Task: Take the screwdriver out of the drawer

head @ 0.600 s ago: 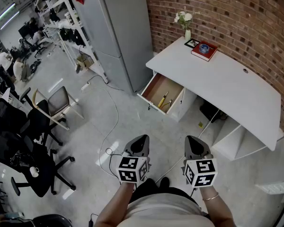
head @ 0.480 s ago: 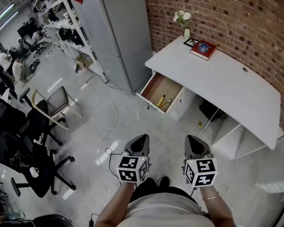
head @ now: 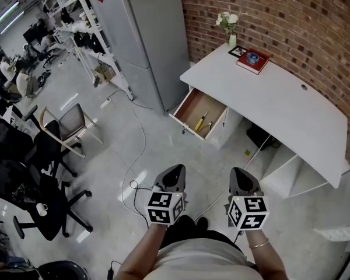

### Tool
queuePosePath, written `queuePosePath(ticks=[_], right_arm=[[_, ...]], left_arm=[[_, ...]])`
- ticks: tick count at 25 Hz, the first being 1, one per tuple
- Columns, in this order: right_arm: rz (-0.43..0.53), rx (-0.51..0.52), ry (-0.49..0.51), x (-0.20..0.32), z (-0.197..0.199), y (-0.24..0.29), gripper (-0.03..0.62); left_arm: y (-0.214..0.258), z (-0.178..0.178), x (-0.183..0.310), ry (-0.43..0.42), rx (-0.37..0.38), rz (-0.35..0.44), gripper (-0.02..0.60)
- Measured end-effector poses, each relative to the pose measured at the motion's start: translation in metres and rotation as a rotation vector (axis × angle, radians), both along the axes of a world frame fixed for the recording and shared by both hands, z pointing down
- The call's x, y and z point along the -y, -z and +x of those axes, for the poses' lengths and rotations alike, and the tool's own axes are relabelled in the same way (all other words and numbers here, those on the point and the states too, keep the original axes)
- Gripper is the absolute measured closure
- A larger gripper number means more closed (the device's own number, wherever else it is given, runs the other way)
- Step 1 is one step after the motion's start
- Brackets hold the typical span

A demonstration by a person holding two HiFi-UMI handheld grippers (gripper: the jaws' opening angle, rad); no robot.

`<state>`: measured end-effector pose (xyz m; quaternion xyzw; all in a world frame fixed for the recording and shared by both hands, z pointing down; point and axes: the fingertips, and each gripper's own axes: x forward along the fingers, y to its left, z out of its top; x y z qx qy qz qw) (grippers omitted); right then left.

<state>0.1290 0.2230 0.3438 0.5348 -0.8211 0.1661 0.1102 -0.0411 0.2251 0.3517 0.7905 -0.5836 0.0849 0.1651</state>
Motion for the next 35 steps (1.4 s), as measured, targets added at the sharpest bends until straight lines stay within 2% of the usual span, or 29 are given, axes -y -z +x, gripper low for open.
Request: queuePosePath(ticks=[6,9,13,18,29,35], right_arm=[[0.008,-0.004,-0.017,0.006,0.002,0.001,0.592],[0.01,-0.011,-0.032,0.012,0.005,0.001,0.592],[-0.006,-0.009,-0.053,0.02,0.008,-0.004,0.592],[-0.027,-0.016,-0.062,0.038,0.008,-0.013,0.592],[-0.07,-0.035,-0.104,0.123,-0.004,-0.029,0.592],[-0.045,-0.059,-0.158,0.183,-0.017,-0.023,0.592]], left_arm=[[0.008,-0.004,0.005,0.003,-0.002,0.04,0.588],[0.006,-0.004,0.014,-0.009,0.014,0.033,0.516],[0.004,-0.003,0.025,-0.019,0.029,0.018,0.479],[-0.004,-0.003,0.05,-0.024,0.027,0.006,0.467],[-0.031,-0.018,0.14,-0.056,0.012,-0.056,0.472],[-0.04,-0.032,0.21,-0.091,0.04,-0.086,0.472]])
